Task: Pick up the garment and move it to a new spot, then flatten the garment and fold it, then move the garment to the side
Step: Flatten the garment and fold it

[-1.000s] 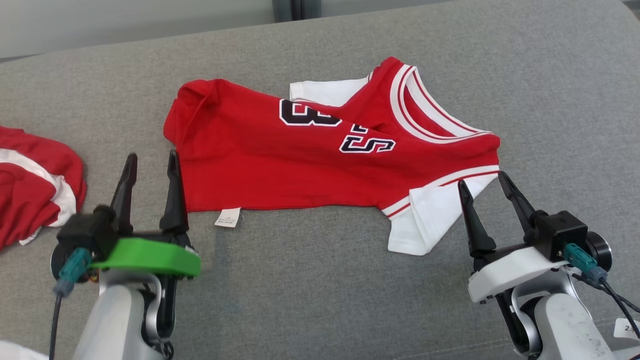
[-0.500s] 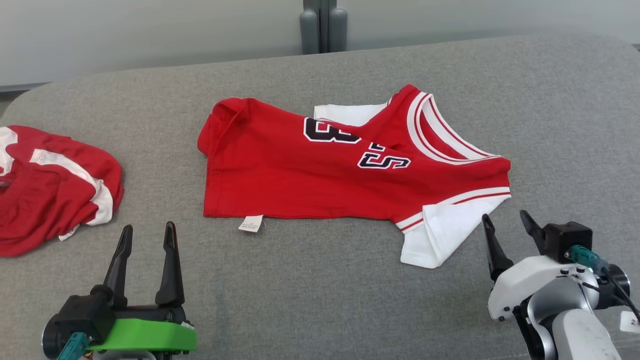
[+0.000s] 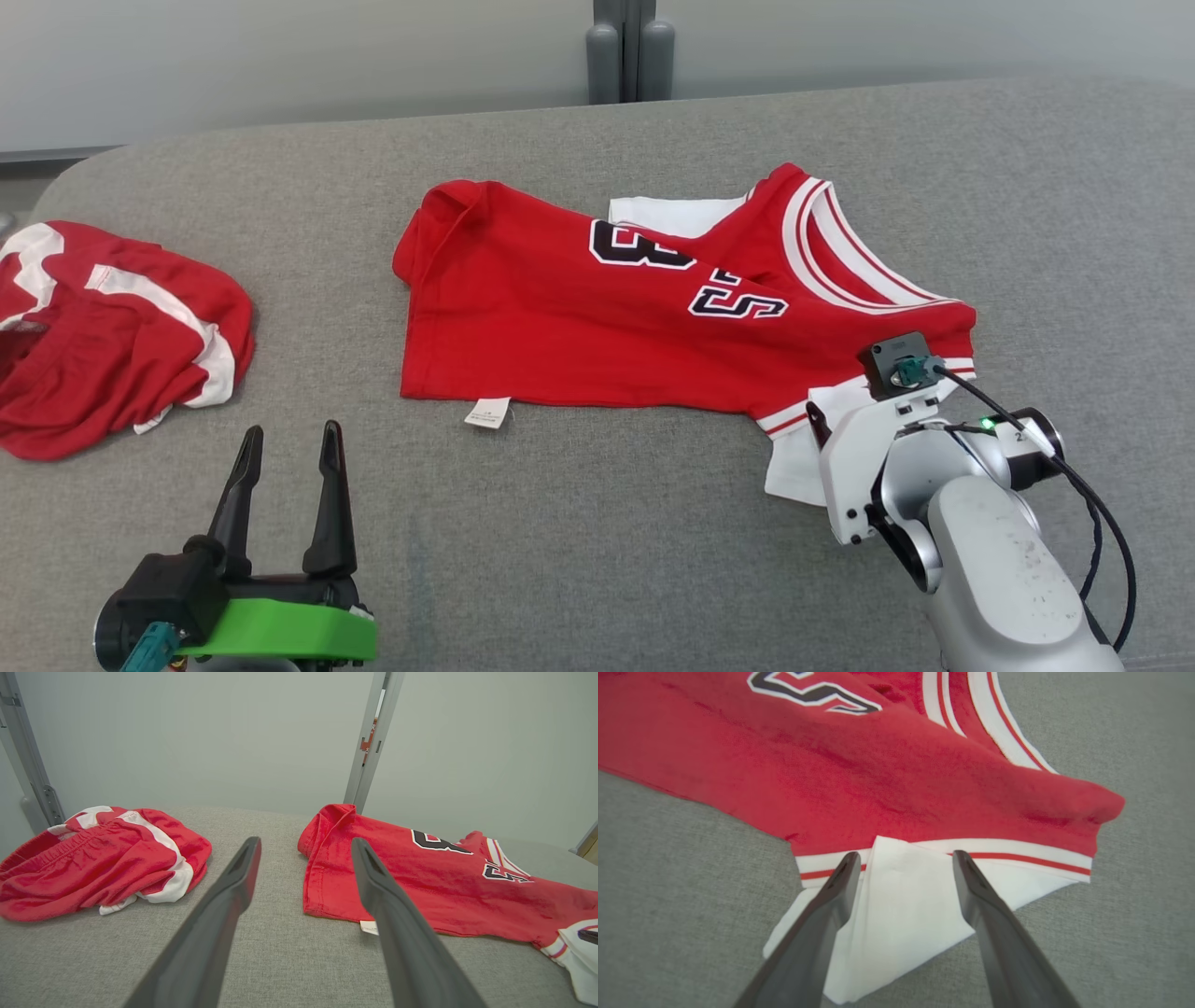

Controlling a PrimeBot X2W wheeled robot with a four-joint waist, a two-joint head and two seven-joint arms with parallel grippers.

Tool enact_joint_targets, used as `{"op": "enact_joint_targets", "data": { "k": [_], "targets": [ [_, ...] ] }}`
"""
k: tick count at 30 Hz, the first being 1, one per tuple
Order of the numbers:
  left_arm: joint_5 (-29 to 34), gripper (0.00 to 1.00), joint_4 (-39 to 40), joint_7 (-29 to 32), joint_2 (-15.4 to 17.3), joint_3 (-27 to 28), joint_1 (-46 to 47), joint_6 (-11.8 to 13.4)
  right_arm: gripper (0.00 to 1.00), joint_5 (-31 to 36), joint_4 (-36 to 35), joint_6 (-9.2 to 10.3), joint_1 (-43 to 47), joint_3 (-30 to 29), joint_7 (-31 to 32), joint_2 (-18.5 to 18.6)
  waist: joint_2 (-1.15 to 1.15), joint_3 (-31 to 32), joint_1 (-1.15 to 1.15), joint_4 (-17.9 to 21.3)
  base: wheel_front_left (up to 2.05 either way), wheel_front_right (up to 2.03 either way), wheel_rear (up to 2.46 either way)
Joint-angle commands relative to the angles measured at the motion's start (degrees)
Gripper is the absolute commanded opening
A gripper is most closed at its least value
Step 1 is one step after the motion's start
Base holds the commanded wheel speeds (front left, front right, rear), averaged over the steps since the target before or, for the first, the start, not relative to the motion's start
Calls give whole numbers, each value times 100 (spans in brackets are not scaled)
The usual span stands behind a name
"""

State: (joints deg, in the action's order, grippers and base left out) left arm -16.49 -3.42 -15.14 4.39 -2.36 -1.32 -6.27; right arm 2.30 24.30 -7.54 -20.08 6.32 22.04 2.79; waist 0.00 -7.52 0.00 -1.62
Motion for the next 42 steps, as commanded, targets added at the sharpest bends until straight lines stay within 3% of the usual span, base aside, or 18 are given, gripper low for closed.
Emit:
{"op": "enact_joint_targets", "data": {
  "k": [1, 8, 9, 10, 11, 18, 24, 25, 26, 33, 37, 42],
  "targets": [
    [61, 100, -9, 0, -6, 13, 64, -24, 100, 73, 160, 10, -122, 10, 4, 22, 0, -43, 0, -52, 0, 0, 0],
    [76, 100, -67, 0, -37, 15, 89, -64, 100, 222, 917, 10, -485, 42, -124, 19, 0, -99, 0, -146, 0, 0, 0],
    [75, 100, -70, 0, -42, 21, 90, -68, 88, 248, 985, 10, -496, 19, -147, 20, 0, -104, 0, -149, 0, 0, 0],
    [73, 100, -76, 0, -46, 26, 88, -72, 37, 267, 1020, 10, -500, -2, -165, 20, 0, -107, 0, -150, 0, 0, 0],
    [74, 100, -81, 0, -50, 29, 86, -77, 0, 284, 1049, 10, -500, -41, -211, 22, 0, -109, 0, -150, 0, 0, 0],
    [92, 100, -103, 0, -67, 44, 100, -90, 0, 240, 770, 10, -262, -429, -581, 19, 0, -99, 0, -99, 0, 0, 0],
    [103, 100, -79, 0, -76, 52, 109, -101, 0, -307, -196, 10, 719, -1156, -795, 17, 0, -101, 0, -56, 0, 0, 0],
    [98, 100, -67, -1, -79, 67, 101, -103, 4, -416, -411, 10, 945, -1289, -794, 16, 0, -113, 0, -31, 0, 0, 0],
    [94, 100, -60, 0, -80, 77, 91, -105, 100, -528, -574, 10, 1123, -1411, -777, 18, 0, -123, 0, -5, 0, 0, 0],
    [134, 100, 12, 0, -45, 224, 64, -115, 100, -1007, -1990, 9, 1899, -1713, -937, 16, 0, -133, 0, 266, 0, 0, 0],
    [154, 100, 9, 0, -48, 279, 11, -109, 100, -833, -2560, 10, 1931, -1488, -1444, 16, 0, -40, 0, 369, 0, 0, 0],
    [130, 100, -103, 0, -59, 271, -78, -114, 100, -603, -2691, 9, 1881, -931, -2265, 12, 0, 175, 0, 376, 0, 0, 0]
  ]
}}
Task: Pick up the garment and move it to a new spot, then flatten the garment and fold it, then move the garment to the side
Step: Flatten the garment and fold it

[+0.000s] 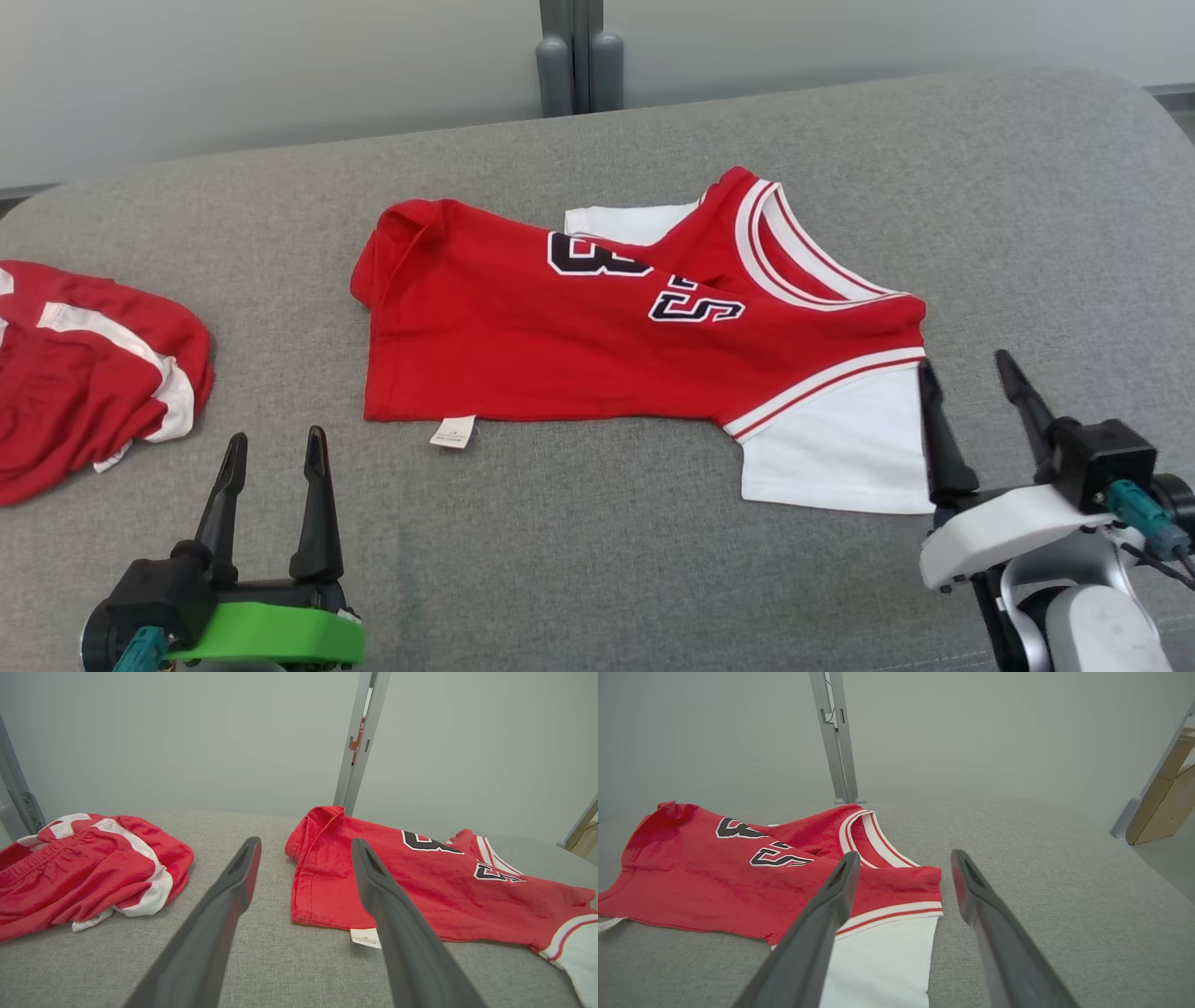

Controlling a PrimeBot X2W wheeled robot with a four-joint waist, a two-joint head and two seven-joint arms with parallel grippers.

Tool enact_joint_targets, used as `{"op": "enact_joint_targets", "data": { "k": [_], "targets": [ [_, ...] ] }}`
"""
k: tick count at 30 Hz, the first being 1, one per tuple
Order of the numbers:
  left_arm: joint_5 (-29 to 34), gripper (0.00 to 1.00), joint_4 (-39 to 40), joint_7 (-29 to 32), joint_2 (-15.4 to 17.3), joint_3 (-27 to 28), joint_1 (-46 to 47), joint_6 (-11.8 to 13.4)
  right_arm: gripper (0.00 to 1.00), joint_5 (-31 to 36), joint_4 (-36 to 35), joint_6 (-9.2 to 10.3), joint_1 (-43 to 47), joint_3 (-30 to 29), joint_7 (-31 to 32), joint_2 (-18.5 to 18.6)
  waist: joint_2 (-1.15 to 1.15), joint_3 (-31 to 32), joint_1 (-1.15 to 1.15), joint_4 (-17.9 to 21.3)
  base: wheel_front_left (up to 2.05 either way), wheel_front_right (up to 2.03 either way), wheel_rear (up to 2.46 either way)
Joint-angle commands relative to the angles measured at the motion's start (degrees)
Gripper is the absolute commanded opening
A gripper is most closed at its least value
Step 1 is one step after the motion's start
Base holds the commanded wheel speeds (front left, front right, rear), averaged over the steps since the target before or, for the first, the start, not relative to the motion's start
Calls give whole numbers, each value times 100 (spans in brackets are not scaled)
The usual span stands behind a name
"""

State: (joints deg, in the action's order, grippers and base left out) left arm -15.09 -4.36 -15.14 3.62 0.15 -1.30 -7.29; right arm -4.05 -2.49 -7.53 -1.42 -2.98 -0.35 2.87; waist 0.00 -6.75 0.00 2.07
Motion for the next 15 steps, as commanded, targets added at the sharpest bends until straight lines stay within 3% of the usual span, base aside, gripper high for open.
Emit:
{"op": "enact_joint_targets", "data": {
  "k": [1, 7, 15],
  "targets": [
    [-17, 100, -43, 0, 14, 17, -103, -13, 100, 34, 88, 10, 55, 100, -155, 12, 0, 171, 0, -5, 0, 0, 0],
    [20, 100, -147, 0, 6, 111, -273, 3, 100, -4, 379, 9, 91, 513, -672, 166, 0, 497, 0, -13, 0, 0, 0],
    [-7, 100, -296, 0, 9, 234, -473, 59, 100, -85, 793, 9, 72, 511, -958, 157, 0, 772, 0, -77, 0, 0, 0]
  ]
}}
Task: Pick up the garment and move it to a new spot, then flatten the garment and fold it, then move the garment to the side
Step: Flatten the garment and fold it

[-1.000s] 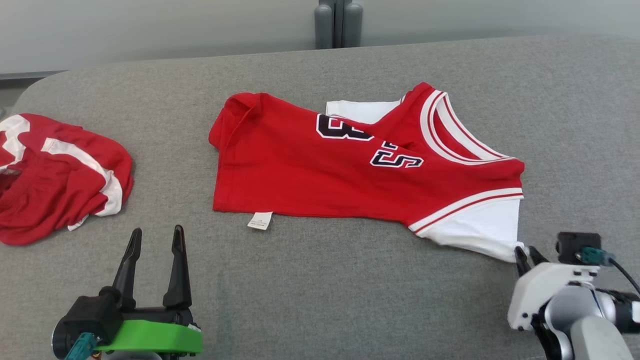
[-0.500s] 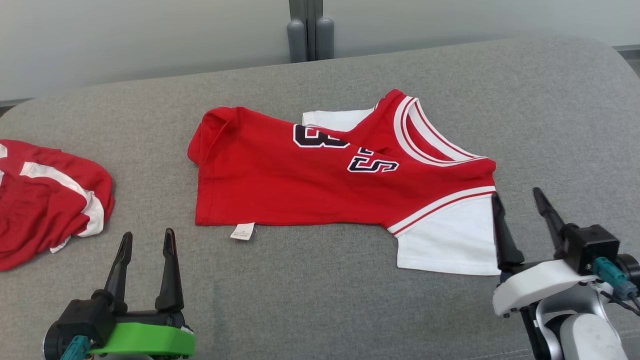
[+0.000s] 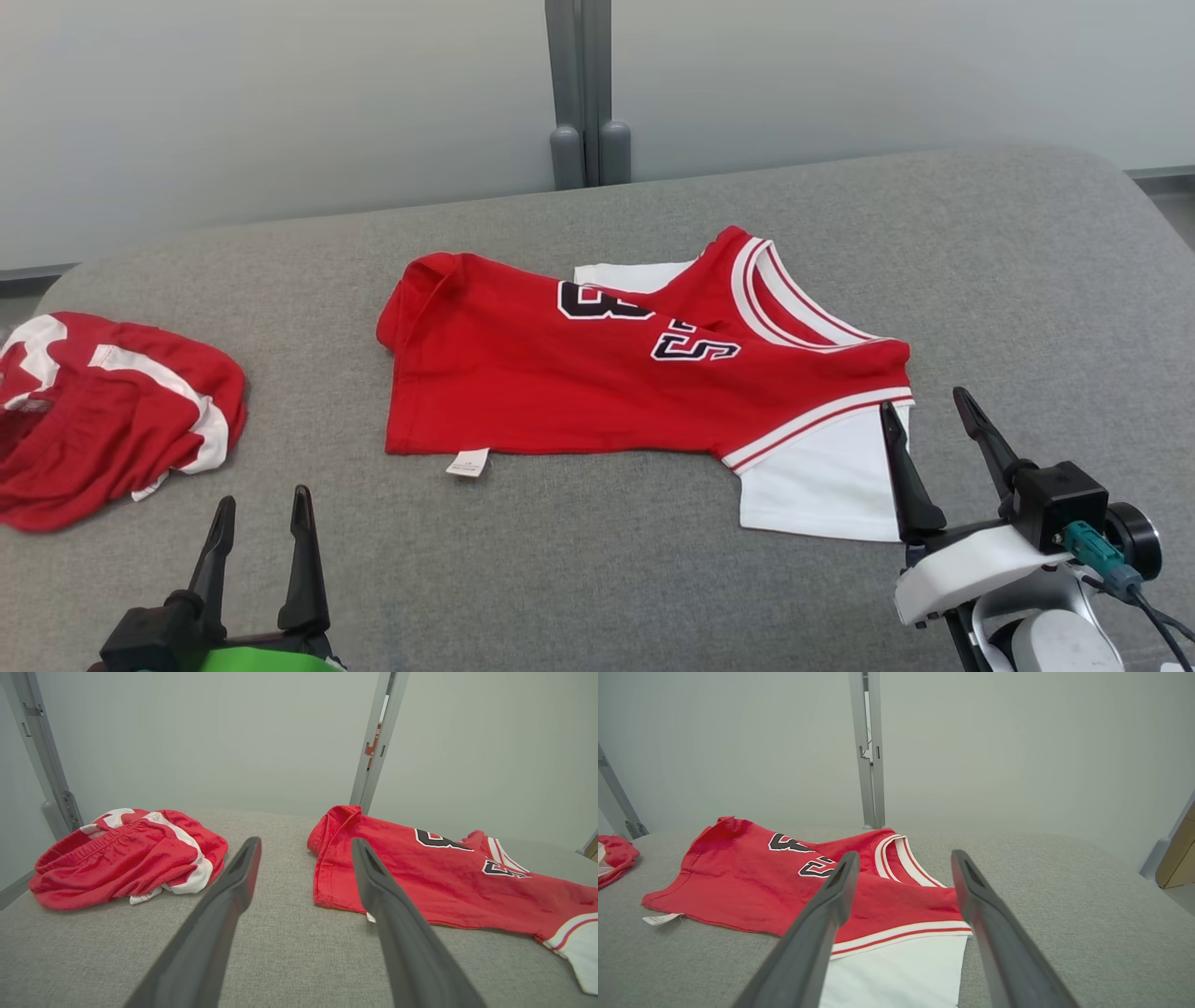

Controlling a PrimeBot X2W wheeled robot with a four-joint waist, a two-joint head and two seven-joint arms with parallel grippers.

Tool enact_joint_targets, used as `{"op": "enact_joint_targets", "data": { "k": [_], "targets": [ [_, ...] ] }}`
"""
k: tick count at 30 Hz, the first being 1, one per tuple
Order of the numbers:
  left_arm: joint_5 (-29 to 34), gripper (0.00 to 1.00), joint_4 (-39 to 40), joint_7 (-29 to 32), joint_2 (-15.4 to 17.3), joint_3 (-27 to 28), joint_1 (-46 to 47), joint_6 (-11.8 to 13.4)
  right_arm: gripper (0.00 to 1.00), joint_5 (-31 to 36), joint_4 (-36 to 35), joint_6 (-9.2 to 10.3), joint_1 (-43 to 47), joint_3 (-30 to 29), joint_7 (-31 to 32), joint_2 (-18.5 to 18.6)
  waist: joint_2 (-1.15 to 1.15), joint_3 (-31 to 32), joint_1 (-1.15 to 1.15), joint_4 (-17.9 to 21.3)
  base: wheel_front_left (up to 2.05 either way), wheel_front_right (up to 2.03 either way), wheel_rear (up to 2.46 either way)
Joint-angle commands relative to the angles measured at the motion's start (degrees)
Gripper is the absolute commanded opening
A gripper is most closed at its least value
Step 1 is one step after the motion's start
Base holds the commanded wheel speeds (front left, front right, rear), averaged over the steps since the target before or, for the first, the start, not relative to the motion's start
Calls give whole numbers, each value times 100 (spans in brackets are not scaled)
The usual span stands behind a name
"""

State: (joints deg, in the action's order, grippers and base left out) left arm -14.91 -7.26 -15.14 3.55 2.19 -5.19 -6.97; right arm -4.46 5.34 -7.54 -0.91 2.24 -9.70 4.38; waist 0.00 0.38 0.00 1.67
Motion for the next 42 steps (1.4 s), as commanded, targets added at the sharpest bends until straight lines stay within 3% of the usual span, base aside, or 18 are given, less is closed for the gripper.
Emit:
{"op": "enact_joint_targets", "data": {
  "k": [1, 18, 23, 28, 31, 42],
  "targets": [
    [-37, 100, -27, 0, 22, 39, -102, 25, 100, -58, 59, 10, 18, -33, -43, 3, 0, 86, 0, -56, 0, 0, 0],
    [-54, 100, -14, 25, 47, -92, -261, 100, 100, -50, 159, 10, 119, -219, 85, -91, 0, 97, 0, -102, 0, 0, 0],
    [67, 100, -184, 214, 140, -363, 78, 47, 100, -162, 215, 10, 216, -442, 454, -113, 0, 28, 0, -108, 0, 0, 0],
    [61, 100, -935, 535, 189, -777, 780, -7, 100, -192, 353, 10, 302, -664, 1283, -135, 0, -117, 0, -50, 0, 0, 0],
    [-91, 100, -1915, 642, 225, -899, 1495, -28, 100, -200, 468, 10, 145, -683, 1824, -145, 0, -347, 0, 158, 0, 0, 0],
    [-245, 100, -3984, 986, 371, -672, 3189, 274, 100, -346, 1524, 10, -1163, -93, 1906, -146, 0, -1262, 0, 807, 0, 0, 0]
  ]
}}
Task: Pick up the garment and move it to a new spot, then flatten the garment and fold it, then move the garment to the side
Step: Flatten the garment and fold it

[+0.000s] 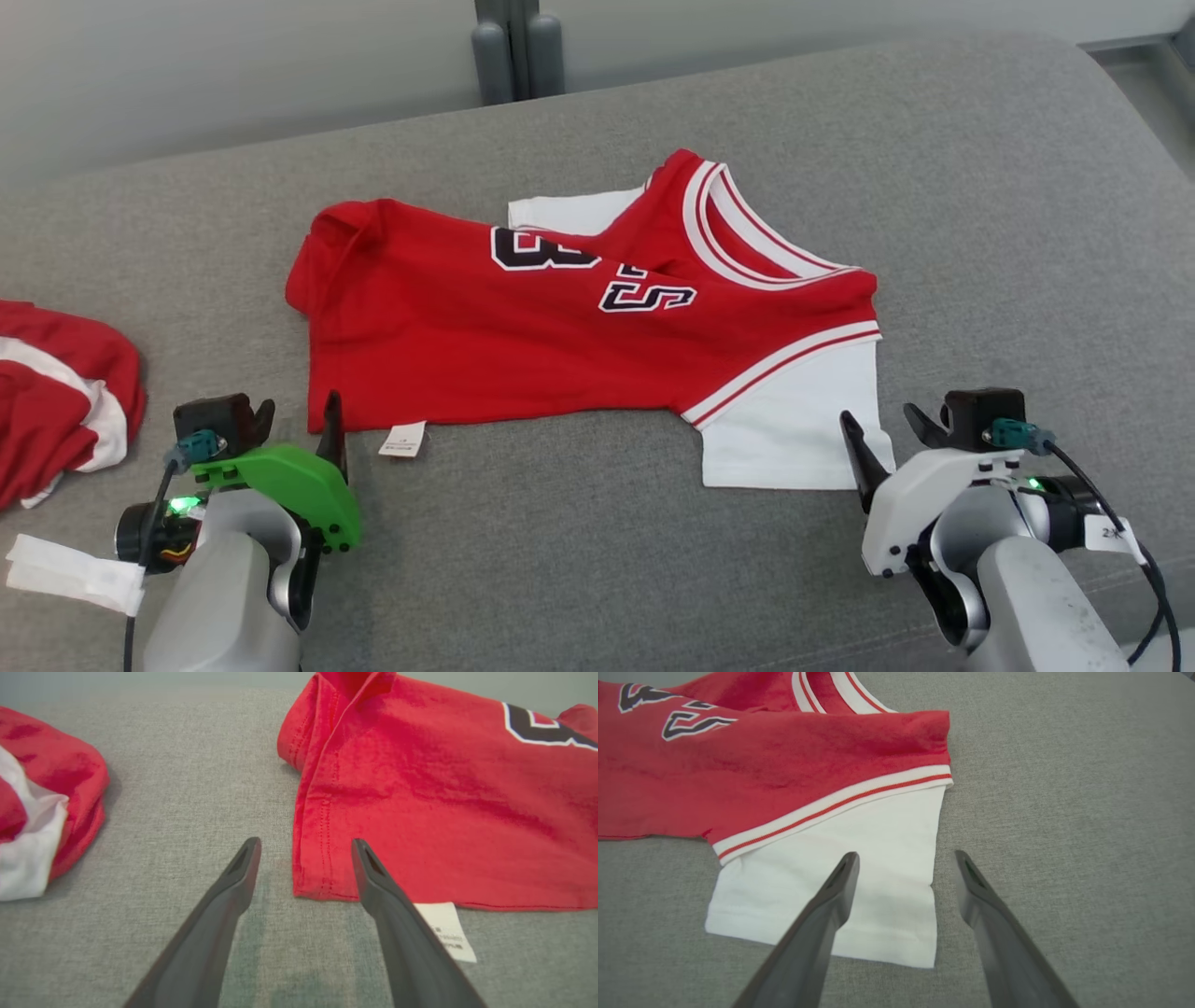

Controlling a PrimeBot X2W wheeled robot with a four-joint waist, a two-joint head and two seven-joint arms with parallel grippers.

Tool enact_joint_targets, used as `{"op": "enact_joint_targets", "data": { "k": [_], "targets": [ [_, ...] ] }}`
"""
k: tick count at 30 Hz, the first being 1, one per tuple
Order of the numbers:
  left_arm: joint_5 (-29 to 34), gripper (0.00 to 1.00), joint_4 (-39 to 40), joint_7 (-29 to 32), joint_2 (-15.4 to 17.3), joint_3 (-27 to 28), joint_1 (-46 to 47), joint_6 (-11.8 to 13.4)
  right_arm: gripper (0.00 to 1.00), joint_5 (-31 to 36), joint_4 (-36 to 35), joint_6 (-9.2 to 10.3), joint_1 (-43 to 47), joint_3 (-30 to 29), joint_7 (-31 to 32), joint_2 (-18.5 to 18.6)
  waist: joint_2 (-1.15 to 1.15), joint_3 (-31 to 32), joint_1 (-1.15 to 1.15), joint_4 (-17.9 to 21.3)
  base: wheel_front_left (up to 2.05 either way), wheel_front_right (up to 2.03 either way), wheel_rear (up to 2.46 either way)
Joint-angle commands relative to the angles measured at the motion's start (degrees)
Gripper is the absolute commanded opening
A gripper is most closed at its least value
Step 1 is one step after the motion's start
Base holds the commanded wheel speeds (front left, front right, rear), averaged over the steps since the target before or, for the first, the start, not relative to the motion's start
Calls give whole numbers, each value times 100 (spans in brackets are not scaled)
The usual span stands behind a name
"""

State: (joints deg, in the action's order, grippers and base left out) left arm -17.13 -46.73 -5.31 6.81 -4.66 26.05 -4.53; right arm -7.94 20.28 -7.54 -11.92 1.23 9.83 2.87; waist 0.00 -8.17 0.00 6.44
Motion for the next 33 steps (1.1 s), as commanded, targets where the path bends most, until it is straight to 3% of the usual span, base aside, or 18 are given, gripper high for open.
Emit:
{"op": "enact_joint_targets", "data": {
  "k": [1, 10, 12, 13, 14, 15, 20, 21, 22, 23, 25, 33],
  "targets": [
    [-27, 100, -187, -9, 62, 36, 157, 89, 100, 16, 151, 10, -154, 74, -53, 6, 0, -484, 0, 359, 0, 0, 0],
    [-64, 100, -972, -106, -90, -49, -10, 245, 100, 19, 385, 10, -204, 228, -238, 2, 0, -834, 0, 268, 0, 0, 0],
    [-91, 84, -1012, -177, -138, -77, -202, 219, 100, -75, 323, 9, -76, 297, -212, 1, 0, -833, 0, 210, 0, 0, 0],
    [-109, 83, -1022, -236, -195, -122, -392, 190, 100, -143, 256, 6, 64, 360, -149, -3, 0, -820, 0, 155, 0, 0, 0],
    [-137, 88, -1030, -239, -218, -133, -471, 178, 100, -161, 227, 6, 135, 352, -127, -3, 0, -816, 0, 132, 0, 0, 0],
    [-144, 100, -1038, -229, -241, -157, -550, 152, 100, -172, 200, 6, 226, 354, -68, -3, 0, -807, 0, 109, 0, 0, 0],
    [-214, 100, -1010, -154, -277, -222, -679, 108, 100, -195, 147, 5, 548, 365, 213, -7, 0, -751, 0, 44, 0, 0, 0],
    [-236, 95, -1006, -125, -281, -238, -690, 86, 100, -141, 152, 6, 571, 358, 270, -6, 0, -739, 0, 39, 0, 0, 0],
    [-256, 75, -1007, -103, -287, -245, -692, 72, 100, -114, 162, 6, 574, 383, 333, -7, 0, -729, 0, 39, 0, 0, 0],
    [-256, 0, -1008, -100, -291, -261, -679, 33, 100, -118, 185, 5, 564, 423, 397, -9, 0, -720, 0, 45, 0, 0, 0],
    [-293, 0, -1071, -2, -298, -282, -614, -20, 0, -93, 208, 3, 454, 516, 429, -20, 0, -717, 0, 62, 0, 0, 0],
    [-682, 0, -998, -487, -297, -133, -239, -201, 0, -309, -73, 11, 153, 293, -12, 11, 0, -656, 0, 69, 0, 0, 0]
  ]
}}
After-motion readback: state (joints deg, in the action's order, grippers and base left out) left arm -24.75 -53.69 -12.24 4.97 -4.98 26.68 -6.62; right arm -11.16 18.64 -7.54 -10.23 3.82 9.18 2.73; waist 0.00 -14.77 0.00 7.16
